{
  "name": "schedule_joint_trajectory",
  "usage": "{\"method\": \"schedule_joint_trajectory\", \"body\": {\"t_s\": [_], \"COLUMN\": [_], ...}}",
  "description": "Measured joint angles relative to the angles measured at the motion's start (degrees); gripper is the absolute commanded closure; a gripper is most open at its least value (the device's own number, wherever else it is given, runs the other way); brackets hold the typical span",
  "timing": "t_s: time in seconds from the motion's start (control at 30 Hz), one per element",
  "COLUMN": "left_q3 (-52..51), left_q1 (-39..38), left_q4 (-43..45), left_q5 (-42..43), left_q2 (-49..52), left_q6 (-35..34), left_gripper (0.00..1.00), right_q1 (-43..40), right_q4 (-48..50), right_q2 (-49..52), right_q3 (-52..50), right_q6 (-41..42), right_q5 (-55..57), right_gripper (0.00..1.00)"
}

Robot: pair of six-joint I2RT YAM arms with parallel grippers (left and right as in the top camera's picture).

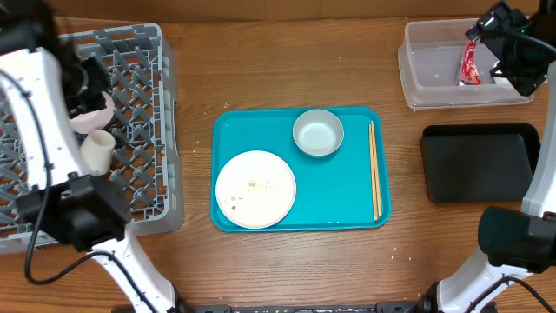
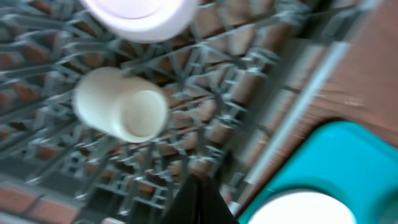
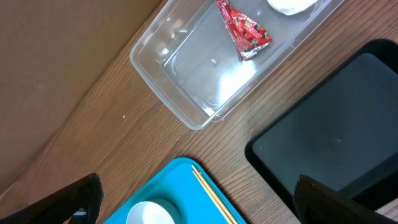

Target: Sort waste into correct bins and load items into the dishwasher

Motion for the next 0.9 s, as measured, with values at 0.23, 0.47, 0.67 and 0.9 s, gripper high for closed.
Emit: {"method": "schedule_joint_trajectory", "body": {"t_s": [0.23, 0.47, 0.67, 0.9], "left_q3": [-2.25, -7.21, -13.55, -15.69], "left_q1": [-0.57, -0.42, -0.42, -0.17], "left_q4": [-0.24, 2.47, 6.01, 7.45], "left_q5": [-8.35, -10.23, -10.62, -12.68], "left_q2": [3.08, 3.56, 3.56, 3.58], "left_q6": [-2.19, -3.13, -3.15, -3.26], "left_gripper": [0.96, 0.96, 0.96, 0.96], "right_q1": [0.0, 0.0, 0.0, 0.0], "right_q4": [0.02, 0.0, 0.0, 0.02], "right_q2": [0.0, 0.0, 0.0, 0.0], "right_q3": [0.0, 0.0, 0.0, 0.0], "right_q6": [-0.02, -0.02, 0.0, -0.02], "right_q5": [0.0, -0.02, 0.0, 0.0], "right_gripper": [0.0, 0.0, 0.0, 0.0]}}
